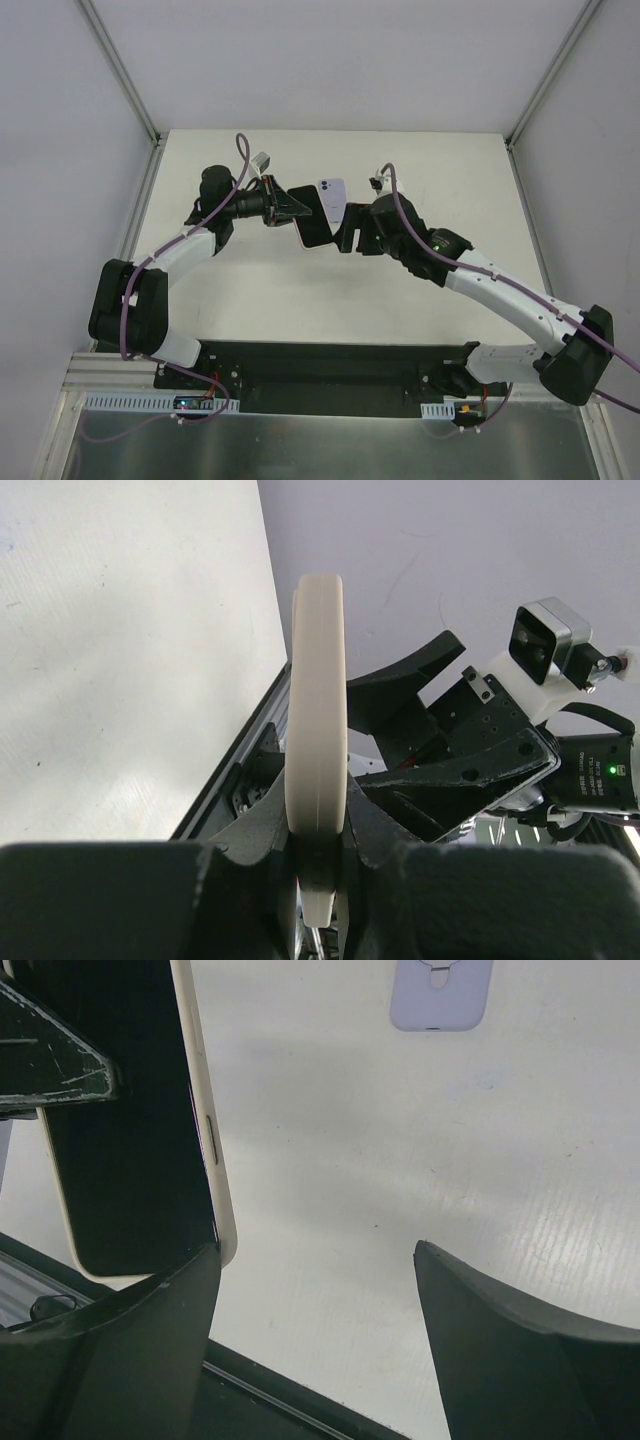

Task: Take the phone out of the phone case
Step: Remove the phone case from the phone.

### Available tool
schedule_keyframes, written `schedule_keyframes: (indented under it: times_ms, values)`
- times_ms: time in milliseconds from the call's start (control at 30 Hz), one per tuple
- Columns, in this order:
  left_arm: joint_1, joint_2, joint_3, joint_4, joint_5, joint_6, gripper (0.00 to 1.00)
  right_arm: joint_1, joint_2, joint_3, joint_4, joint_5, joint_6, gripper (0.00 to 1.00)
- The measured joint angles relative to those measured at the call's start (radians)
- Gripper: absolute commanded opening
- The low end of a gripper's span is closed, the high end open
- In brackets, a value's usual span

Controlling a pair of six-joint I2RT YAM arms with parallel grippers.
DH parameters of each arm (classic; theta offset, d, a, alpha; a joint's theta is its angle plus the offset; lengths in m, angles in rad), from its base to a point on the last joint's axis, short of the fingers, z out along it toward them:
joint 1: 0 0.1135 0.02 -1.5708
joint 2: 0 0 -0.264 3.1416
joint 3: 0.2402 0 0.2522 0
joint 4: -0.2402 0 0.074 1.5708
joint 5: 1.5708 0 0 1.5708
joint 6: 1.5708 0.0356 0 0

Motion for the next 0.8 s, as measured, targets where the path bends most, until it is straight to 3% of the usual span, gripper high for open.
schedule_keyframes:
  times_ms: [800]
  values:
    - [0.003,-0.036,0.000,-0.057,-0.077,0.044,0.00,0.025,0.105,0.068,-0.011,0.111,-0.014,0.79]
